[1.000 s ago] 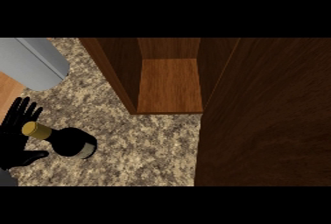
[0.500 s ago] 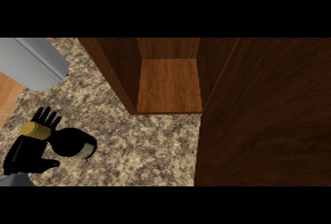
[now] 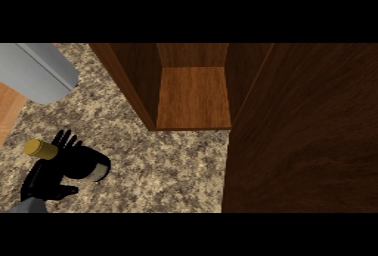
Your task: Pick up the wine, place it into the cabinet and close the cabinet
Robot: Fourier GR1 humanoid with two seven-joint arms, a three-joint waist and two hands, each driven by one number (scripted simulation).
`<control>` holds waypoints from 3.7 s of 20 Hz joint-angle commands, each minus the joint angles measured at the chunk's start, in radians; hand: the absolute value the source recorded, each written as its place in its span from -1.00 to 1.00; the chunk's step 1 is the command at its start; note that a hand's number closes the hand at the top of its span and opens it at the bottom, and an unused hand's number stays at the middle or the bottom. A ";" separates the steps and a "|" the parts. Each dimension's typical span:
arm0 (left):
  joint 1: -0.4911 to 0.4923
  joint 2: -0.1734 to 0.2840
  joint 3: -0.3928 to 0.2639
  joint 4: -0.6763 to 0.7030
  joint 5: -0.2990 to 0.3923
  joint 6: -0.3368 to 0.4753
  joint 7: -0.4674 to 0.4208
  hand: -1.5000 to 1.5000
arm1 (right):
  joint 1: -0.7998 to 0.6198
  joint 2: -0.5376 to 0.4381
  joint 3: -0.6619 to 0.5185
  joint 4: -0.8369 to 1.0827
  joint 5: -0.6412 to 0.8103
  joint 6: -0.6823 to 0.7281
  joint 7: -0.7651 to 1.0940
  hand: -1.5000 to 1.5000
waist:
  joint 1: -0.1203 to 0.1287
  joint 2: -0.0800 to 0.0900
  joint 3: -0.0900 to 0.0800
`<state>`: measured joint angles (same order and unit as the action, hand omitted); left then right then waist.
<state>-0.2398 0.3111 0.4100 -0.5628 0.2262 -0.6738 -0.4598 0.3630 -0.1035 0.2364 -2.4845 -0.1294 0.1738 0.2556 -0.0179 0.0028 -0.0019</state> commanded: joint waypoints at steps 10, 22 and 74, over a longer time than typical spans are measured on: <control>-0.116 -0.014 0.010 0.212 -0.008 -0.062 -0.176 -1.00 | 0.032 0.015 0.030 -0.136 -0.087 -0.011 0.084 -1.00 | -0.015 0.004 -0.002; -0.102 -0.033 -0.053 0.190 -0.025 -0.191 -0.155 1.00 | 0.063 0.007 -0.002 -0.082 -0.094 0.026 0.037 -1.00 | 0.000 0.000 0.000; -0.253 -0.308 -0.700 -0.481 -0.257 1.101 0.330 1.00 | 0.049 0.042 -0.052 0.006 -0.092 0.082 -0.044 -1.00 | -0.036 0.005 0.002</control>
<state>-0.2848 0.0747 -0.1924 -1.1024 -0.0374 0.3946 -0.2015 0.4321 -0.0659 0.2021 -2.4591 -0.1342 0.2541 0.2019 -0.0161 -0.0075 0.0055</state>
